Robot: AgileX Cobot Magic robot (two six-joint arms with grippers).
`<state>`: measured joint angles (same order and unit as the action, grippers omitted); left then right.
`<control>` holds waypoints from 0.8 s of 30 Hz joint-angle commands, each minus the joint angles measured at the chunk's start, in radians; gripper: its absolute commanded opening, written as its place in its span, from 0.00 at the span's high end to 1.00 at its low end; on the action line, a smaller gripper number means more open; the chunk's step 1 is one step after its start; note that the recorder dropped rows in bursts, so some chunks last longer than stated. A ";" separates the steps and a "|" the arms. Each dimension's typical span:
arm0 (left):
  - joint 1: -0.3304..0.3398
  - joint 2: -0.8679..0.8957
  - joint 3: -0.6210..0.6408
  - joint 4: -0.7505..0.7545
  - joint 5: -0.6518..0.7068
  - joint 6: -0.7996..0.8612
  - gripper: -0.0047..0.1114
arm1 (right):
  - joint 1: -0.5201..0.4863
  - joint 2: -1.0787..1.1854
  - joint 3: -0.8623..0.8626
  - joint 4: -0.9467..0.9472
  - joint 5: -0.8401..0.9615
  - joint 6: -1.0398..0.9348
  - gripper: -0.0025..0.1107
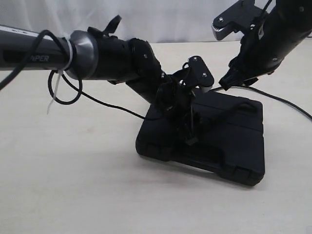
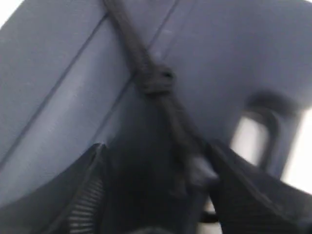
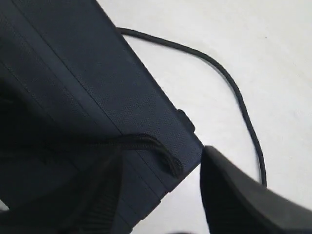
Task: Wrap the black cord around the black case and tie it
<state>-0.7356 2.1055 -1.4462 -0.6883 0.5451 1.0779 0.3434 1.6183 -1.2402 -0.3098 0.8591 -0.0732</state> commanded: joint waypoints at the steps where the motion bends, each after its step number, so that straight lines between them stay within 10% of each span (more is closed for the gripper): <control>1: -0.018 0.015 0.002 -0.030 -0.132 0.013 0.50 | -0.012 -0.008 -0.015 -0.027 0.061 0.037 0.56; 7: 0.014 0.010 0.002 0.039 -0.073 -0.065 0.50 | -0.360 -0.008 -0.009 0.021 0.130 0.235 0.59; 11: 0.019 -0.016 0.002 0.099 -0.081 -0.063 0.50 | -0.555 -0.008 0.183 0.433 0.071 -0.047 0.88; 24: 0.023 -0.100 0.002 0.061 0.037 -0.077 0.50 | -0.381 -0.005 0.493 0.575 -0.237 -0.108 0.94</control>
<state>-0.7197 2.0135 -1.4462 -0.6134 0.5454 1.0202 -0.0844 1.6148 -0.7677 0.2605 0.7036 -0.1973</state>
